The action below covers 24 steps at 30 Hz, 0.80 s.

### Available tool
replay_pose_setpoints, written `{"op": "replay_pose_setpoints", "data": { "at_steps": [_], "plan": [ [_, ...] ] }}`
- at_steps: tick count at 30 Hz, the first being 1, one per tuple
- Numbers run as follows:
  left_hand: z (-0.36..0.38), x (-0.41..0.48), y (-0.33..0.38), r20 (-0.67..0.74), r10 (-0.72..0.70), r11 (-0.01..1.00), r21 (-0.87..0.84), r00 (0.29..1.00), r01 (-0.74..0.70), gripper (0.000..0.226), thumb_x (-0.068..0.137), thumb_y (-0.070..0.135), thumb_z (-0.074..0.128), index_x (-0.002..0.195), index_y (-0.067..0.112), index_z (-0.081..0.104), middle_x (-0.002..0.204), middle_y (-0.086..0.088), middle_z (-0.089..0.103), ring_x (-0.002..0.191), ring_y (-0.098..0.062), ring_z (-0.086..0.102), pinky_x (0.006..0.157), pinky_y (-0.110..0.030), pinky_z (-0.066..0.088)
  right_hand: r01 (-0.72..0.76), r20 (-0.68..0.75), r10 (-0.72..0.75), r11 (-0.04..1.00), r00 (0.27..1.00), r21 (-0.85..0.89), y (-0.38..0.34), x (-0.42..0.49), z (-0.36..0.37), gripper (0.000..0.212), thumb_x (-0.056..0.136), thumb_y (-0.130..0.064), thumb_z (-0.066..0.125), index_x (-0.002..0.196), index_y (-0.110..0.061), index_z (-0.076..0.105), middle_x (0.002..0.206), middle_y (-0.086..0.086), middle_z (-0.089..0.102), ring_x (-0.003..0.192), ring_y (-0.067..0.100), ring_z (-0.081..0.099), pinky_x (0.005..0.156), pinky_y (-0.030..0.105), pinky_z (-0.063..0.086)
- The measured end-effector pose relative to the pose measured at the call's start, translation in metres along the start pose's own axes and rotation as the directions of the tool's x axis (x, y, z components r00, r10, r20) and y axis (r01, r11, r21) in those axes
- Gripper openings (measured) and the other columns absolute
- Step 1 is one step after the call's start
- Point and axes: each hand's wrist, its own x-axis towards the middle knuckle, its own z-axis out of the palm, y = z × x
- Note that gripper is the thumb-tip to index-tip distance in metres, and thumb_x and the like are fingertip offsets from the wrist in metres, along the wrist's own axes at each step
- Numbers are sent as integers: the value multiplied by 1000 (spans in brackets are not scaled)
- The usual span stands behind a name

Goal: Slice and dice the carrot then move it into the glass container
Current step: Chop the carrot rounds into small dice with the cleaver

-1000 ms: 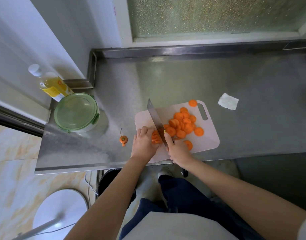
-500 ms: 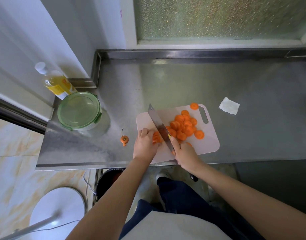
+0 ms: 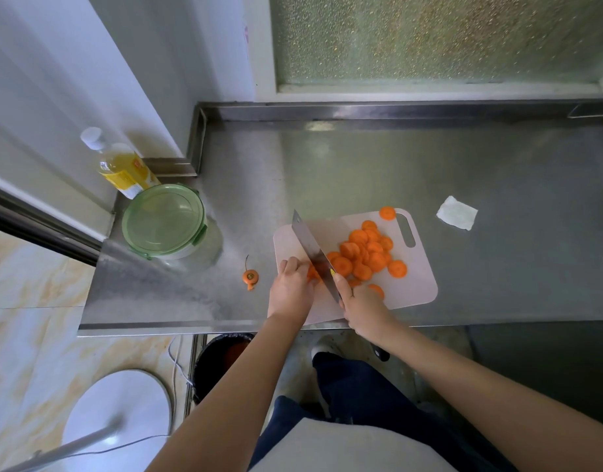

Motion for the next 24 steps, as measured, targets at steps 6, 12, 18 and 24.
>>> {"op": "replay_pose_setpoints", "data": {
  "at_steps": [6,12,18,24],
  "plan": [
    [4,-2,0,-48,25,999,-45,999,-27,26,92,12,52,114,3,62,115,-11,53,110,-25,43,93,-32,43,8,-26,-11,993,1000,-115,-5,0,-6,54,102,-41,21,88,-2,56,64,-2,34,59,15,37,51,17,25],
    [3,-1,0,-38,37,997,-61,999,-39,27,91,10,53,115,2,62,114,-12,54,108,-27,43,89,-33,43,-65,-131,56,996,990,-66,-10,5,15,61,100,-49,24,56,-11,43,56,1,47,64,17,52,50,18,32],
    [3,-1,-1,-35,44,997,-55,998,-46,30,92,9,52,121,5,59,116,-12,52,110,-27,41,91,-30,41,-18,-169,6,998,986,-66,-9,3,18,61,100,-46,26,59,-7,50,63,8,58,66,21,59,51,15,35],
    [3,-2,0,-39,25,999,-46,999,-27,27,93,11,51,118,5,59,116,-11,51,109,-25,39,91,-29,40,32,-185,-36,999,982,-23,-10,7,16,63,101,-45,26,51,-12,45,64,12,62,60,19,55,57,20,34]
  ]
}}
